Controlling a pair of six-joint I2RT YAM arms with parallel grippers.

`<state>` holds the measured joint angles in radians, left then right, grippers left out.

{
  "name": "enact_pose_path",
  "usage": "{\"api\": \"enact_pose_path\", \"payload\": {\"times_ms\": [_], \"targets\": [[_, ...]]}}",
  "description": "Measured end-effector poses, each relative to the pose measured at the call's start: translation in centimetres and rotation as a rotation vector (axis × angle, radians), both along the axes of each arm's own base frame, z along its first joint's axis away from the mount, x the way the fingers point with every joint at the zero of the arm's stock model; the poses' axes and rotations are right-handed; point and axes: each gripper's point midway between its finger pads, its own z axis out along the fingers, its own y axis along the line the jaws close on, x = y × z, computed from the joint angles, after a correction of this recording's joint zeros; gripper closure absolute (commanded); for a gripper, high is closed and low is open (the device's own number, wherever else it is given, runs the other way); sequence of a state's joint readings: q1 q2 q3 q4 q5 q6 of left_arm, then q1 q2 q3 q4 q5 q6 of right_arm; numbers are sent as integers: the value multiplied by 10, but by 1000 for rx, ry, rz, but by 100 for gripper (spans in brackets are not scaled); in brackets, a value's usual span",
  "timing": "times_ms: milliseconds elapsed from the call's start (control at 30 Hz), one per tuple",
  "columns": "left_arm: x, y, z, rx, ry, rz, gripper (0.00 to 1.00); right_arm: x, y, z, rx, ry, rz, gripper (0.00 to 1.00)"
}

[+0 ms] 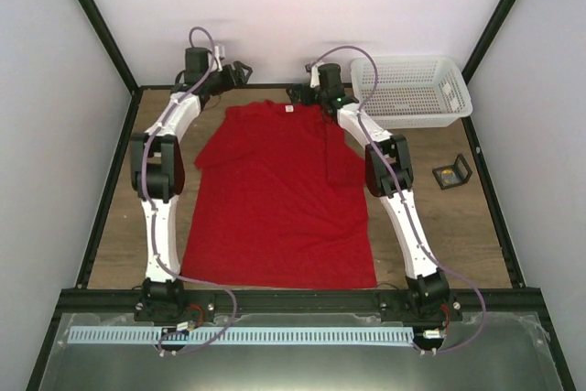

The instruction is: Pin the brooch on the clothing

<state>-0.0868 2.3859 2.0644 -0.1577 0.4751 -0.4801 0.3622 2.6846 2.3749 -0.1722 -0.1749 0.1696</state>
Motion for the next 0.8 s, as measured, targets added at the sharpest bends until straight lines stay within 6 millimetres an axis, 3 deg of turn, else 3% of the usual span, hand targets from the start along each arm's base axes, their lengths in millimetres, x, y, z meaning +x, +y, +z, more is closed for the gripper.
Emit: {"api": "enact_pose_path", "payload": {"times_ms": [133,233,367,533,700,800], "targets": [[-38,12,41,98,-27,25,13,0,-1,16,-15,-24,2,0],[-75,21,47,171,-12,53,20,-14,1,26,-2,19,12,0],[-111,30,16,312,79,98,29,-51,7,56,50,102,49,0],[-147,4,-31,492,209,39,30,-118,18,82,124,203,133,0],[-176,-36,-46,637,230,-55,33,-201,14,64,141,330,199,0],[-185,-47,-55,686,248,-82,37,-240,5,45,132,397,218,0]]}}
